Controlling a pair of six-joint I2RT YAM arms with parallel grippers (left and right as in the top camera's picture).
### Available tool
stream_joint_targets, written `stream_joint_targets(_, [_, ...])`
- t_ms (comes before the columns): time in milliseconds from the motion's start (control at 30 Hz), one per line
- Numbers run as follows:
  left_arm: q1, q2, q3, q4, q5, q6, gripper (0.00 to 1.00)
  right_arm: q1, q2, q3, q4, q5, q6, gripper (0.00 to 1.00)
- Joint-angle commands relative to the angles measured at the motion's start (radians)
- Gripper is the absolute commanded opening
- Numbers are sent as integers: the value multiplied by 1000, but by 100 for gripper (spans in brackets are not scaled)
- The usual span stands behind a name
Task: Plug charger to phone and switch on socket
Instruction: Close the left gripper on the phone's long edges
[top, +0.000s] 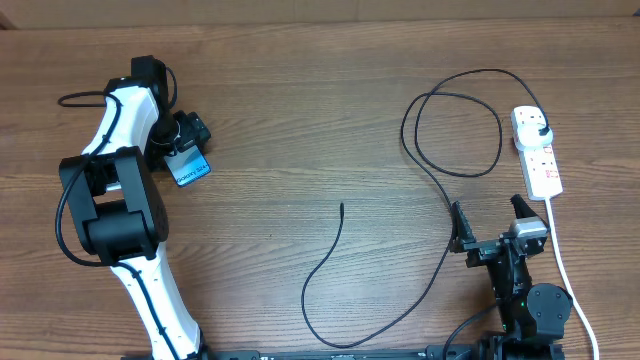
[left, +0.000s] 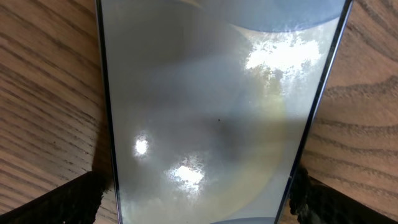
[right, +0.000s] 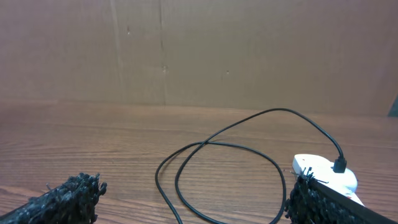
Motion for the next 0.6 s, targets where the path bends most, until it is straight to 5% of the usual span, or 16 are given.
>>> stream_joint_targets(0, [22,11,-29,-14,-28,-8,100,6,-10,-11,6,-5,2,100])
stream_joint_targets(567, [47,11,-29,-3,-21,2,100,6,-10,-11,6,-5,2,100])
